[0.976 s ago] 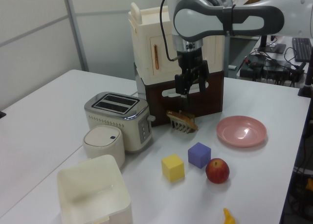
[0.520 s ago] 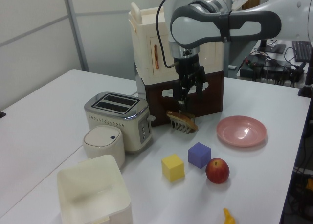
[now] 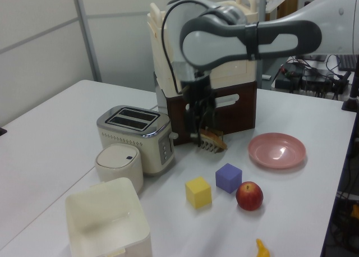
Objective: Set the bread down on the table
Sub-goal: 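Move the gripper over the wicker basket toward the bread rolls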
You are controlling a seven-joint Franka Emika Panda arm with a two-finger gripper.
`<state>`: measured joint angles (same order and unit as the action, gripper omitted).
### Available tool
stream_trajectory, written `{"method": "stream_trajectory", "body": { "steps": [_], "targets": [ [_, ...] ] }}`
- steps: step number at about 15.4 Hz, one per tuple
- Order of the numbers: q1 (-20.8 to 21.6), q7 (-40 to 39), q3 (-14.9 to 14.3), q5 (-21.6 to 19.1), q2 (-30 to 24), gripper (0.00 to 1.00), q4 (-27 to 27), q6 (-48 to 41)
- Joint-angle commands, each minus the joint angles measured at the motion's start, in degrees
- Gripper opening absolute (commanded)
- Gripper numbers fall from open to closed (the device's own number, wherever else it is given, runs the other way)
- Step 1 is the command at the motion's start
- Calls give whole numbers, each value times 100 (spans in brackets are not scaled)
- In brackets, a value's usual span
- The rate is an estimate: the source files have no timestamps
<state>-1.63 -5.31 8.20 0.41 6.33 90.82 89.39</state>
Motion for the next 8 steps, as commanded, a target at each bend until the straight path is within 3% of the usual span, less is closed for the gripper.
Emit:
{"method": "stream_trajectory", "body": {
  "steps": [1, 8],
  "targets": [
    [864, -682, -73, -155, 123, 100, 49, 140],
    [2367, -384, -82, -85, 570, 100, 41, 649]
  ]
}}
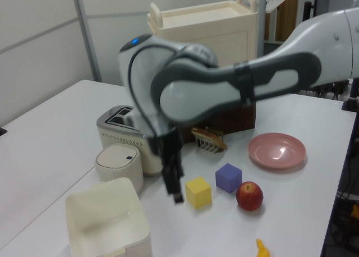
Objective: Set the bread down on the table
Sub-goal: 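Move the gripper over the wicker basket toward the bread rolls, then lower the gripper and close it on the orange bread roll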
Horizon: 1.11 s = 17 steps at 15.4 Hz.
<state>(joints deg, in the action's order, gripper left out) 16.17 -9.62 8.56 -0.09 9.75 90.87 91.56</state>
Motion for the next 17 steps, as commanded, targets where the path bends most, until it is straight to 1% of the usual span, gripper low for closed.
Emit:
{"method": "stream_trajectory", "body": {
  "steps": [1, 3, 4, 7, 8, 12, 17],
  "targets": [
    [729, 179, -117, 9, 325, 100, 36, 511],
    [984, 329, -117, 149, 545, 100, 36, 783],
    [1098, 538, -117, 185, 676, 100, 36, 993],
    [1414, 970, -117, 632, 1054, 100, 27, 1294],
    [1511, 1041, -117, 703, 1186, 100, -68, 1390],
    [1749, 1278, -126, 1028, 1696, 100, -245, 1619],
    [1995, 1594, -179, 1248, 1978, 100, -254, 1944]
  ]
}}
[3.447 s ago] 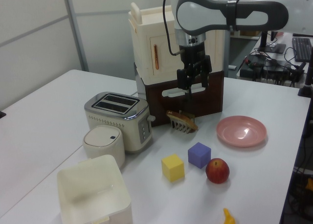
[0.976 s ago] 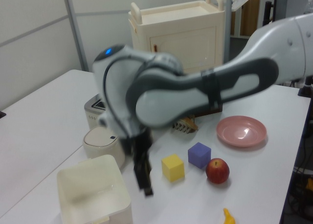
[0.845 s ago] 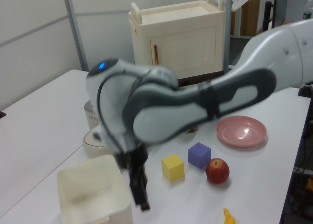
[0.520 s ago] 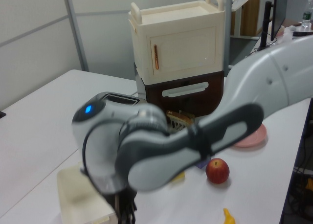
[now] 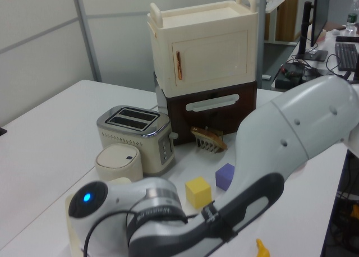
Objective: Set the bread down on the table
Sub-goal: 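Lower the gripper and close it on the orange bread roll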
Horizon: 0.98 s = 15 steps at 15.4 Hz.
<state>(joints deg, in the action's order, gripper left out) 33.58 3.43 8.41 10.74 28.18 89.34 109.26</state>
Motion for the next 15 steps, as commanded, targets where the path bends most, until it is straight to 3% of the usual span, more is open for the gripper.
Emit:
{"method": "stream_trajectory", "body": {
  "steps": [1, 3, 5, 8, 10, 11, 15],
  "targets": [
    [254, 421, -156, 218, 170, 98, -110, 235],
    [306, 632, -156, 367, 275, 82, -110, 315],
    [500, 834, -173, 560, 415, 74, -206, 324],
    [509, 949, -173, 710, 522, 30, -225, 385],
    [518, 958, -173, 710, 469, 7, -225, 359],
    [509, 958, -173, 702, 382, 0, -225, 333],
    [299, 967, -173, 614, -250, 0, -163, 106]
  ]
}}
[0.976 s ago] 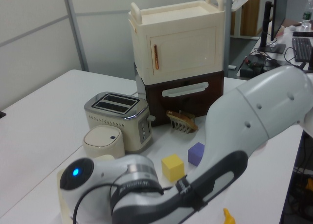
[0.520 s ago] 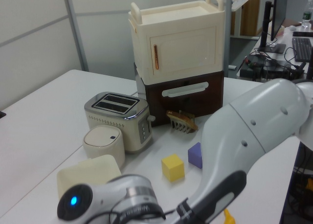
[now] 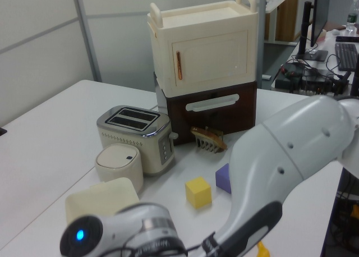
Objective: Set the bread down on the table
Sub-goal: 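Lower the gripper and close it on the orange bread roll, then lift the bread roll out of the basket and carry it beside the apple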
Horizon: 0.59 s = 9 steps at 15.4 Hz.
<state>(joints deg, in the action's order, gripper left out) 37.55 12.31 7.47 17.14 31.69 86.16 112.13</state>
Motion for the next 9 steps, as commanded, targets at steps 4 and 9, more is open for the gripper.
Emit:
{"method": "stream_trajectory", "body": {
  "steps": [4, 9],
  "targets": [
    [-432, -18, -61, -97, -1251, 0, 190, -753],
    [-1187, -1738, -61, -1097, -2077, 0, 323, -2201]
  ]
}}
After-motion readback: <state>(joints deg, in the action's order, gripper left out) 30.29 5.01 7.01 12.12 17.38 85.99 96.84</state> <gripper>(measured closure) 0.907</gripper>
